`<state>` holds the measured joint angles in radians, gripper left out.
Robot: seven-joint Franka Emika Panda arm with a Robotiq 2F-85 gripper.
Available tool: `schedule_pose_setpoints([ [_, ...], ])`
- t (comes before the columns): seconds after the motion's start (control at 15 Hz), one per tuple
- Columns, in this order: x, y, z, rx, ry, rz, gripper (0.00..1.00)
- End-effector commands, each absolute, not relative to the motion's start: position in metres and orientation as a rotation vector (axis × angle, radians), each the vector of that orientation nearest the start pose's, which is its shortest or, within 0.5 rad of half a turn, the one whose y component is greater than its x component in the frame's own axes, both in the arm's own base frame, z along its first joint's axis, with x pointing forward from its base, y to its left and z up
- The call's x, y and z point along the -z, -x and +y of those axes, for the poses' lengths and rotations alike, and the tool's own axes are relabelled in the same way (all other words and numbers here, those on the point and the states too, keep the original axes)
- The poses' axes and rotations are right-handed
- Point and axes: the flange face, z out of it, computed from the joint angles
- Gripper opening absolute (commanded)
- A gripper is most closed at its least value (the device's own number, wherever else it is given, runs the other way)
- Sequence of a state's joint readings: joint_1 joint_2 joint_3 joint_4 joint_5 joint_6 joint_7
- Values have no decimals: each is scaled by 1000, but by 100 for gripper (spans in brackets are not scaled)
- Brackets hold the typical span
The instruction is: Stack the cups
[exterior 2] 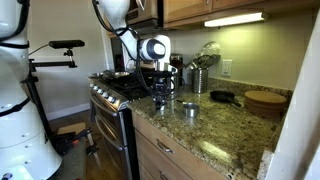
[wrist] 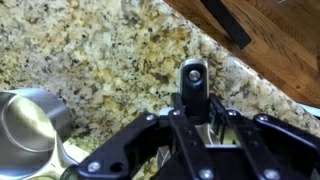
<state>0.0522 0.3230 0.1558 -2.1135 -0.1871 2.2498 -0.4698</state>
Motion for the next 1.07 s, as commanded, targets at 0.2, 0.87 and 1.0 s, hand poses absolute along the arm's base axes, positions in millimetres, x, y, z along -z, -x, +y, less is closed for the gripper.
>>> schedule_pose_setpoints([
  [0.2, -244, -561, 108, -320, 2899, -1248, 18],
  [0.87, -244, -565, 103, -320, 2908, -1211, 89],
  [1.0, -244, -565, 101, -320, 2911, -1208, 99],
])
